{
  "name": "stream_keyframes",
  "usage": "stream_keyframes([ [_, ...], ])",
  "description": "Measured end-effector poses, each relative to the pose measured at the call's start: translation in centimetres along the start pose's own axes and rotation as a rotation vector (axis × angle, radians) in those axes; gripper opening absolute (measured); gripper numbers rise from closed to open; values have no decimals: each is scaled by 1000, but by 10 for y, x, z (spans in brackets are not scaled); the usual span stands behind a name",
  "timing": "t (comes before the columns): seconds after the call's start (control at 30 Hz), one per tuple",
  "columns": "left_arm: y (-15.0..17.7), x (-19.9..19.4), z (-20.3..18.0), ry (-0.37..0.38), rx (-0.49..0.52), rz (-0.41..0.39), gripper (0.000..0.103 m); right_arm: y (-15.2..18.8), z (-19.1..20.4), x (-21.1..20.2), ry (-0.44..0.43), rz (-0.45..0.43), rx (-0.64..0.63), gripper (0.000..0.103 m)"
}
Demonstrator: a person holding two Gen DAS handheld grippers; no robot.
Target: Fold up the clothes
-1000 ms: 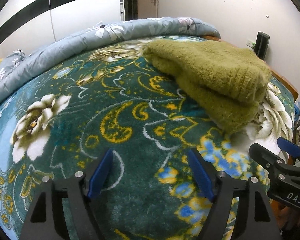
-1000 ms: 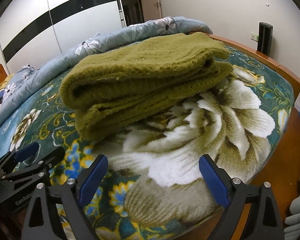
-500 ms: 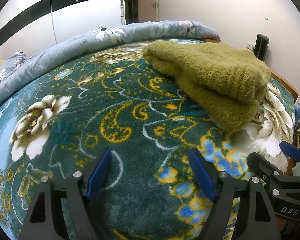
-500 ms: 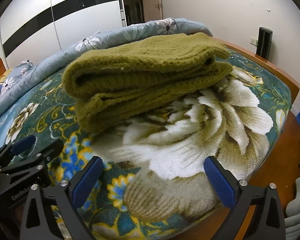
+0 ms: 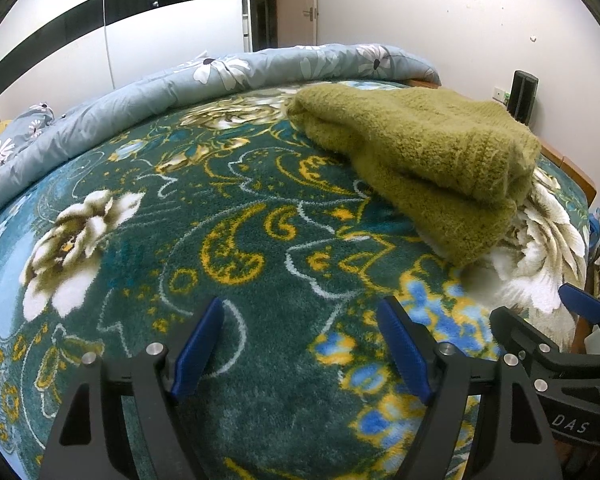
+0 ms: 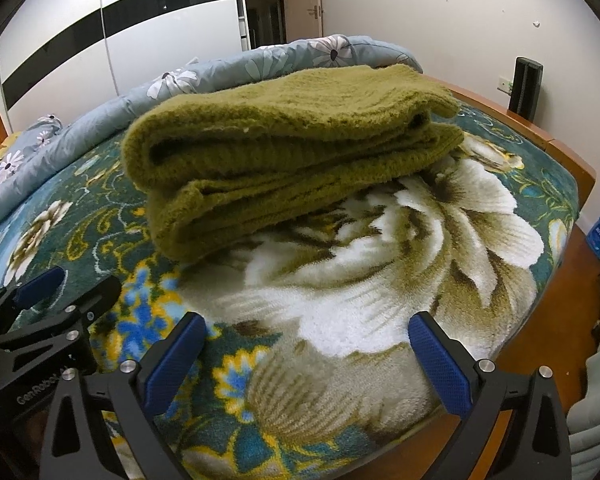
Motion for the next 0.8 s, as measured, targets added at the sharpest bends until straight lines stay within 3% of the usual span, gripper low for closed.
stream_keyframes([
  [0.8,0,1,-2,-6,-2,-7,81,-3,0,5,9,6,0,103],
])
Point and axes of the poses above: each gripper's, at about its wrist camera, not at the fingertips, and x roughly the way its jaws point, z to its left, y to its underside, the point moved 7 cm from there along x, roughly the way its jaws point, and after that the axes turned 1 degree about -x, right-handed, at the moved point
